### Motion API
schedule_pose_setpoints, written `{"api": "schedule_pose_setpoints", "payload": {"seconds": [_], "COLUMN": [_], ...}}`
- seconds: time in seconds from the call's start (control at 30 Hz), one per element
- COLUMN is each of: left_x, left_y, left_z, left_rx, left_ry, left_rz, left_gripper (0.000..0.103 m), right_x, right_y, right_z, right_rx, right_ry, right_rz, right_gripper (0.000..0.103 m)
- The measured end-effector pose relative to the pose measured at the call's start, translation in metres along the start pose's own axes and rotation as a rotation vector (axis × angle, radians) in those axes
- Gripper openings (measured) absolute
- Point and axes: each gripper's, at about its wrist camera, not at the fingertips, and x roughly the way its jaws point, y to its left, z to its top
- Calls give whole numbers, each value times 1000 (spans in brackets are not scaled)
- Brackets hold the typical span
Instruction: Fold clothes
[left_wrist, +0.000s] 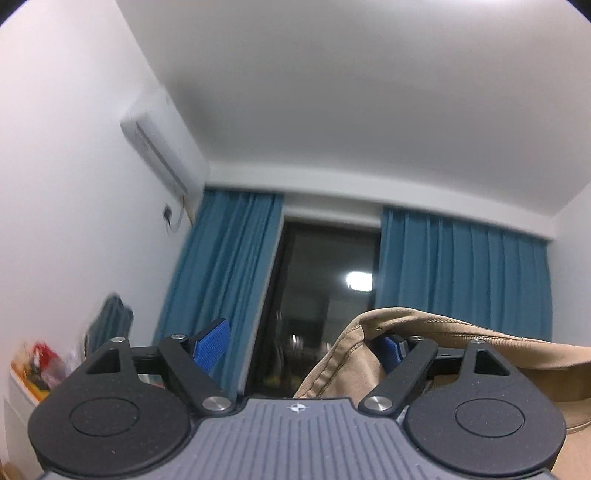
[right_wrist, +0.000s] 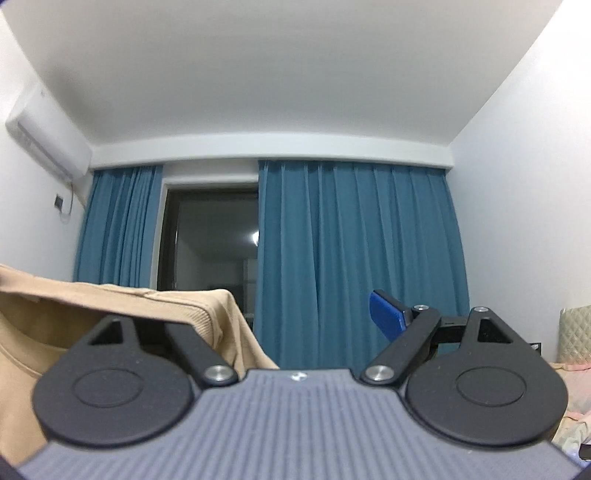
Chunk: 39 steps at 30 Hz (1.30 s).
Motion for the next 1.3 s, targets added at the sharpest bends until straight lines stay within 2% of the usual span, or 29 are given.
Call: {"api": "schedule_pose_setpoints", "payload": {"seconds": [0.17, 0.27, 0.37, 0.47, 0.57, 0.73, 0.83, 0.93, 1.0, 1.1, 1.17, 1.23, 1.3], "left_x": [67, 125, 186, 245, 306, 369, 395, 413, 421, 416, 415, 415, 412], "left_y": [-5, -4, -1, 5, 13, 21, 28, 35, 41, 42, 40, 33, 20], "left_z": [-66, -110, -160, -216, -292, -451, -534, -596, -629, -658, -668, -671, -664], "left_rx": [20, 20, 44, 66, 114, 187, 216, 248, 257, 290, 316, 373, 474], "left_ry": [104, 172, 207, 246, 314, 494, 604, 694, 746, 821, 870, 954, 974], "left_rz": [4, 21, 49, 73, 94, 121, 122, 109, 100, 93, 81, 18, -34], "left_gripper": [84, 84, 84, 86, 87, 87, 87, 87, 87, 87, 94, 95, 96], "right_x": [54, 93, 139, 195, 250, 333, 357, 366, 366, 372, 378, 383, 374], "right_y": [1, 9, 25, 41, 57, 77, 83, 87, 88, 84, 85, 90, 106], "right_z": [-59, -100, -145, -202, -272, -410, -487, -550, -584, -610, -619, -626, -619], "right_rx": [-17, -42, -66, -95, -128, -154, -175, -203, -214, -161, -127, -120, -211], "right_ry": [131, 196, 250, 291, 341, 549, 638, 718, 761, 852, 952, 1057, 1063], "right_rz": [-4, -11, -22, -42, -67, -89, -90, -83, -79, -40, 31, 116, 178], "right_gripper": [85, 85, 85, 85, 85, 84, 84, 84, 84, 84, 85, 85, 85]}}
